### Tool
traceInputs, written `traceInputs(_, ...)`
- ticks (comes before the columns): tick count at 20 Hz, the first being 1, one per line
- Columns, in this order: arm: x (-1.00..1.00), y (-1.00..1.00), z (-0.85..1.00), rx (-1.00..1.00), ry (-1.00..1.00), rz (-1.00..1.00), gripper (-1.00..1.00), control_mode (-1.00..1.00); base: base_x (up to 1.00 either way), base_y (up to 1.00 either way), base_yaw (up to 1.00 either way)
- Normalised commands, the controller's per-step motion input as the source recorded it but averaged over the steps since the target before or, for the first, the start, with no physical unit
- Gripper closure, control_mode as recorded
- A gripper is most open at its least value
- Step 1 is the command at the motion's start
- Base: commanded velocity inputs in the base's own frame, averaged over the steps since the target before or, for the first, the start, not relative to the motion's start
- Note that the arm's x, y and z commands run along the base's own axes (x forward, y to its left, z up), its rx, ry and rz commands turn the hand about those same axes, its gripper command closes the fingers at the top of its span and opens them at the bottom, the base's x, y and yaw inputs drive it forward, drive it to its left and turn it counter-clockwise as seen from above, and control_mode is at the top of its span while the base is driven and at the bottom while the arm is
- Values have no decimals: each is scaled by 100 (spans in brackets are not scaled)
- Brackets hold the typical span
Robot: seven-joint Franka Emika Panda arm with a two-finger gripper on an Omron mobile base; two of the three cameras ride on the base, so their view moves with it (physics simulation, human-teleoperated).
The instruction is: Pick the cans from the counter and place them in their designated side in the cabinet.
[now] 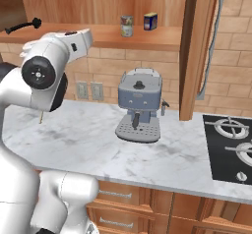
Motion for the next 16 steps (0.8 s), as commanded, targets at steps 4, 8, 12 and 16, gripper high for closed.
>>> traceInputs(4,13,0,20,0,2,0,100,-100,0,0,0)
traceInputs(8,12,0,14,0,3,0,100,-100,0,0,0)
traceInputs(12,11,-4,6,0,2,0,100,-100,0,0,0)
traceInputs(16,15,-6,9,0,3,0,100,-100,0,0,0)
